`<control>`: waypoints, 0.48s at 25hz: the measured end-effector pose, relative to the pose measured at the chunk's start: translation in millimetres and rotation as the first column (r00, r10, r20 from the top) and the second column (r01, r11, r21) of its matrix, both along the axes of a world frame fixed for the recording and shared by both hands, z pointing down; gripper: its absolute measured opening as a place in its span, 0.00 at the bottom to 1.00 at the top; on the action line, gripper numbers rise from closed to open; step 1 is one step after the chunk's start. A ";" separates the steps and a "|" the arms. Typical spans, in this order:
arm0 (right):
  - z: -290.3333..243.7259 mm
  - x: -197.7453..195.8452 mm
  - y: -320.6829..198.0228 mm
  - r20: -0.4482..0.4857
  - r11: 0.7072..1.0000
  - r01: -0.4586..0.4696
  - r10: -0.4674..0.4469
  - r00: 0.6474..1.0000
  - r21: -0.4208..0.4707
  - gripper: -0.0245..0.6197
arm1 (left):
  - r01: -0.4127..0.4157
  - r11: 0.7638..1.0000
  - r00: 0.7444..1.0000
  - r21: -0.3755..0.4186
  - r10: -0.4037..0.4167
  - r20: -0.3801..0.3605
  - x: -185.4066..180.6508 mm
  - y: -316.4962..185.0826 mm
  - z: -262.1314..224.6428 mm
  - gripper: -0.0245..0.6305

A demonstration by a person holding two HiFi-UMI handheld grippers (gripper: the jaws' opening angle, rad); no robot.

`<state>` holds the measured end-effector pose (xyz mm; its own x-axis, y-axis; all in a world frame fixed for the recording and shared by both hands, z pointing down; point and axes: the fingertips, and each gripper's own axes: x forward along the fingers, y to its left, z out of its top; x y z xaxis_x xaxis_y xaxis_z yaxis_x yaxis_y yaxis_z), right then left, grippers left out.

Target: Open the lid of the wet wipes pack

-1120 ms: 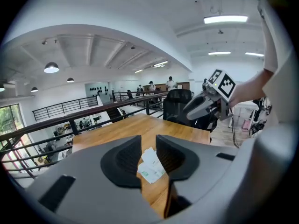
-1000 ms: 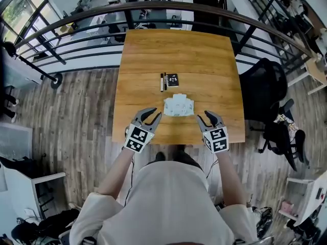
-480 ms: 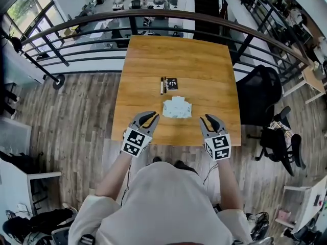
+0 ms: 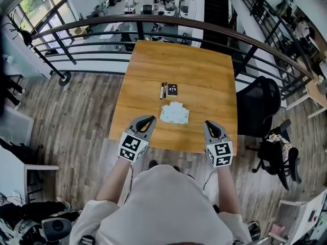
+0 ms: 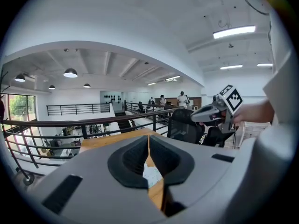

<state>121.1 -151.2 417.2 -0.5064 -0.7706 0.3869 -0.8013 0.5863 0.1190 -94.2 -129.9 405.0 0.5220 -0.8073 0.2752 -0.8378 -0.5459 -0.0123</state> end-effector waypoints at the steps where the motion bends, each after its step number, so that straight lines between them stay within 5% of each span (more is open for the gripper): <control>1: -1.8 2.7 -0.7 0.005 1.000 0.000 0.000 1.000 0.003 0.05 | 0.005 1.000 1.000 0.001 -0.005 -0.006 0.8 0.6 -1.6 0.04; 12: -21.5 18.7 0.1 0.064 0.999 0.028 -0.030 0.997 0.039 0.04 | 0.027 1.000 0.999 0.012 -0.026 -0.033 1.7 13.0 -15.3 0.03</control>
<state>139.8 -151.2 395.7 -0.5518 -0.7689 0.3229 -0.7908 0.6054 0.0903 -92.5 -116.9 389.6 0.5089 -0.8244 0.2479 -0.8520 -0.5234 0.0084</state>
